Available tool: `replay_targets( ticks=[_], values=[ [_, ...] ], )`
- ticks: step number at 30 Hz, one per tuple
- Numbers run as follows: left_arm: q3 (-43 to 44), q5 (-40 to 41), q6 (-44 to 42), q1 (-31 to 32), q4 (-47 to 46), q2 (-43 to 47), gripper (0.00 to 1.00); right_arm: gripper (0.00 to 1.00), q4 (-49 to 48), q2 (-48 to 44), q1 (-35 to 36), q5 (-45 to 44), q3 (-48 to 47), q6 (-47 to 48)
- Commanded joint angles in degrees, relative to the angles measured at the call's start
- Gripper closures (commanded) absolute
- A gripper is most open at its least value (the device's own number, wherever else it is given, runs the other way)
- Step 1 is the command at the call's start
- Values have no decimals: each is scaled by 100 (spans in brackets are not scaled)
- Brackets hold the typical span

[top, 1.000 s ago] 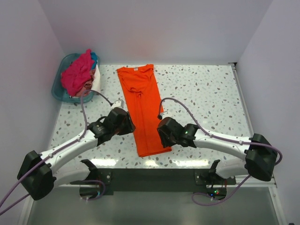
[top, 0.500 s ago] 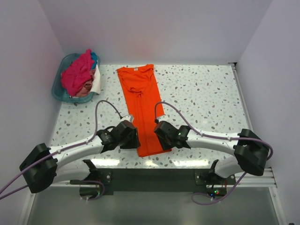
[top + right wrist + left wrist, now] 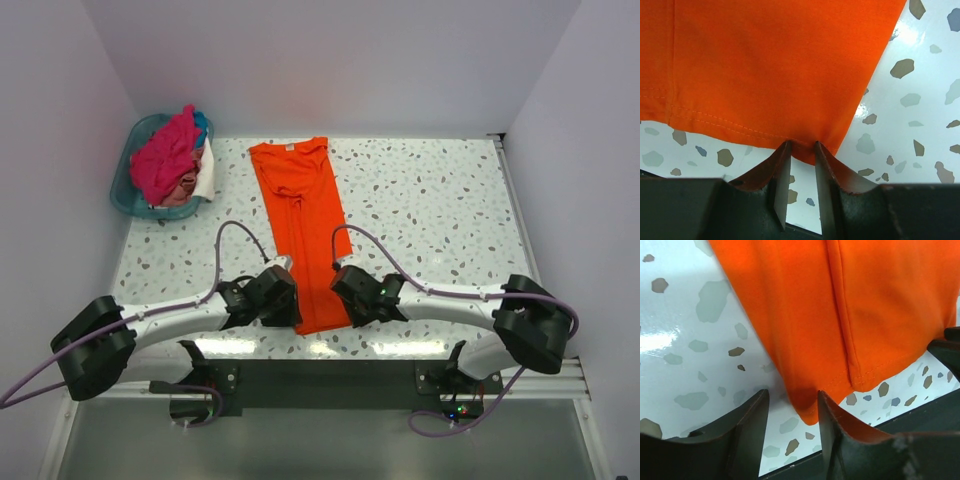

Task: Fold and stack the t-shirts
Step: Fold the tshirt

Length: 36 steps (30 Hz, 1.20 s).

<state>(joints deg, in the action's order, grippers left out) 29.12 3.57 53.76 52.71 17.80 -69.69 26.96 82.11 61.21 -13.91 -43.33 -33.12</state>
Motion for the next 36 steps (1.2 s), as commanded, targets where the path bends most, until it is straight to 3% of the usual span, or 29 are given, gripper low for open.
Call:
replay_targets(
  ticks=[1,8,12,16,26,36],
  values=[
    [-30,3,144,90,-233,-106,53,74,-288,-63,40,38,114,-159],
    [-21,29,170,126,-154,-150,75,93,-332,-160,40,29,264,-264],
    [23,47,161,126,-58,-150,90,98,-227,-440,40,-120,308,-326],
    [58,73,179,126,65,-141,99,100,10,-765,40,-278,352,-449],
    [58,91,223,126,294,78,100,100,547,-1381,40,-709,641,-783],
    [-21,21,214,126,575,429,100,100,328,-1733,31,-508,1213,-1108]
  ],
)
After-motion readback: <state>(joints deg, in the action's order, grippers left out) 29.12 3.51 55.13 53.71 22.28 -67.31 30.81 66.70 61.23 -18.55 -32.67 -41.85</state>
